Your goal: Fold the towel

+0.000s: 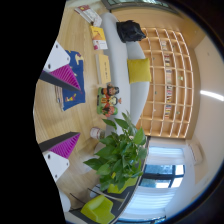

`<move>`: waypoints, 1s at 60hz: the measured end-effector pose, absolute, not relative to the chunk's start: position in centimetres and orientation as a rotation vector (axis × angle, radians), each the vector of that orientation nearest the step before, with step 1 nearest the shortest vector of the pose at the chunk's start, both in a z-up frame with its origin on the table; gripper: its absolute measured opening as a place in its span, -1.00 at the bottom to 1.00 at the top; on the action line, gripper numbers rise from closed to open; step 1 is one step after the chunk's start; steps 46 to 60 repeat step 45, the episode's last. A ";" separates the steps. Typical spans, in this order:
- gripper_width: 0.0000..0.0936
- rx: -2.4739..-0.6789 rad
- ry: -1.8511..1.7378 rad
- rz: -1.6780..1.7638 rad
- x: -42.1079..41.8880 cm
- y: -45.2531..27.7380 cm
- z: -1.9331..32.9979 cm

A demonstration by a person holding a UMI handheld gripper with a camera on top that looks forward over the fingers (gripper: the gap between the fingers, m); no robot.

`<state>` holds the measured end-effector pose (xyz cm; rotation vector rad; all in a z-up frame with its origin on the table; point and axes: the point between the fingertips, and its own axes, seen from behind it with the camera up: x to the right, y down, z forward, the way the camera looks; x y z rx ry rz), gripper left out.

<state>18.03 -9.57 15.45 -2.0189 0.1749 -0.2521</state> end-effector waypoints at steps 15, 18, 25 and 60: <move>0.83 -2.033 0.103 -0.197 9.4 -19.6 17.0; 0.82 -2.031 0.093 -0.191 8.3 -20.9 17.1; 0.82 -2.019 0.066 -0.179 6.4 -23.4 17.9; 0.83 -1.962 0.031 -0.198 5.2 -26.5 20.3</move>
